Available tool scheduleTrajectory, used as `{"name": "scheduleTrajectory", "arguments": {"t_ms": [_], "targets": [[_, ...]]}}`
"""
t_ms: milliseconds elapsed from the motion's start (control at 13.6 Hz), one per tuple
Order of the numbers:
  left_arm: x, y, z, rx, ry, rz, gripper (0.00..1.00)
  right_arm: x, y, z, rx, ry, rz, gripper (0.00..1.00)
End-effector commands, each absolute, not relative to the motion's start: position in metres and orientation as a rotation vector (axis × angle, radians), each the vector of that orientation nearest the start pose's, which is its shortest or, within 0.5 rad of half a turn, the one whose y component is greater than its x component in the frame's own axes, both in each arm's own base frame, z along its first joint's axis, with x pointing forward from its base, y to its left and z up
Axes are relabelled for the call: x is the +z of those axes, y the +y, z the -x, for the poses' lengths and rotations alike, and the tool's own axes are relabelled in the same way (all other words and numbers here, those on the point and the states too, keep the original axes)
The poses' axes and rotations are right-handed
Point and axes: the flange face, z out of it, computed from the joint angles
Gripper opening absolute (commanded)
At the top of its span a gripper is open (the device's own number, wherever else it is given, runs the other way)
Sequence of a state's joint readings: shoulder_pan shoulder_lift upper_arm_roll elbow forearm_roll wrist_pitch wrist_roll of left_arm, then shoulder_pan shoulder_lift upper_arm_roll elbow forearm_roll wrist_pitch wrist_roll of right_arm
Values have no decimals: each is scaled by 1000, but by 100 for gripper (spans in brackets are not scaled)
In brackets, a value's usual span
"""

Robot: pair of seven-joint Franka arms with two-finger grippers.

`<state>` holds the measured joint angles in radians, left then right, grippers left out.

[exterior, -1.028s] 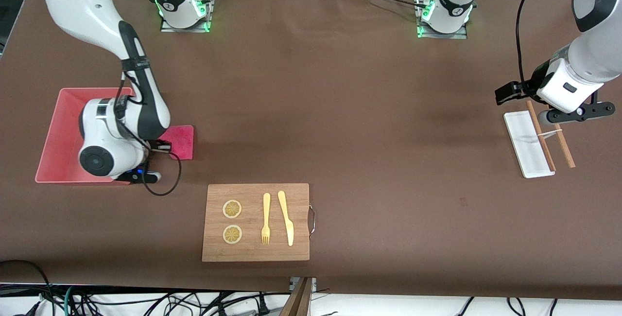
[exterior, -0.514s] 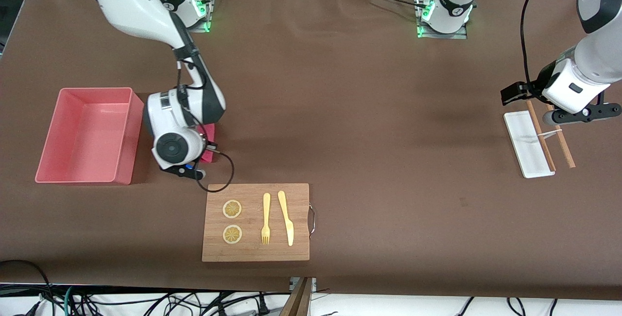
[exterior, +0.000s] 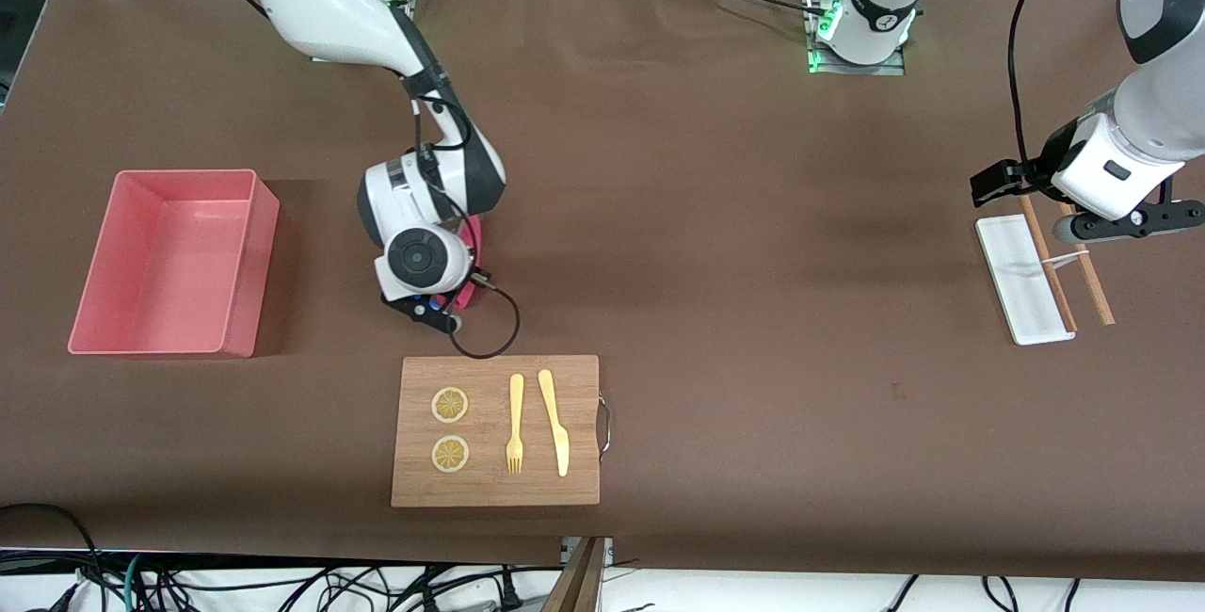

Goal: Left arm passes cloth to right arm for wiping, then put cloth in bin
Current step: 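Wipe the table beside the cutting board with the right gripper's cloth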

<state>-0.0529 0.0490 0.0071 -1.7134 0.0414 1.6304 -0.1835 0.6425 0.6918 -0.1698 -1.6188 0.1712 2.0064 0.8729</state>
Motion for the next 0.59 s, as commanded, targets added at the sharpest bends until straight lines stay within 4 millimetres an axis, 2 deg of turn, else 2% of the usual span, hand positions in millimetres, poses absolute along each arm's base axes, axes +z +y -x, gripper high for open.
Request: {"name": "scheduleTrajectory", "arguments": {"t_ms": [0,73,220,367,440,514], "targets": [[542,-7,-571,173,-122,3066,100,211,354,-567,398,879,3097,0],[538,-12,-573,182,-110,3057,100,218,365,-566,401,902,3058,0],[543,-9,-576,166,-115,3057,100,222,371,-565,420,915,3032,0],[545,-5,-577,162,-130,3057,100,220,355,-572,436,847,3059,0],[548,-3,-578,154,-134,3066,100,216,335,-580,474,825,3066,0],[549,0,-578,150,-146,3067,100,212,324,-580,514,788,3079,0]]}}
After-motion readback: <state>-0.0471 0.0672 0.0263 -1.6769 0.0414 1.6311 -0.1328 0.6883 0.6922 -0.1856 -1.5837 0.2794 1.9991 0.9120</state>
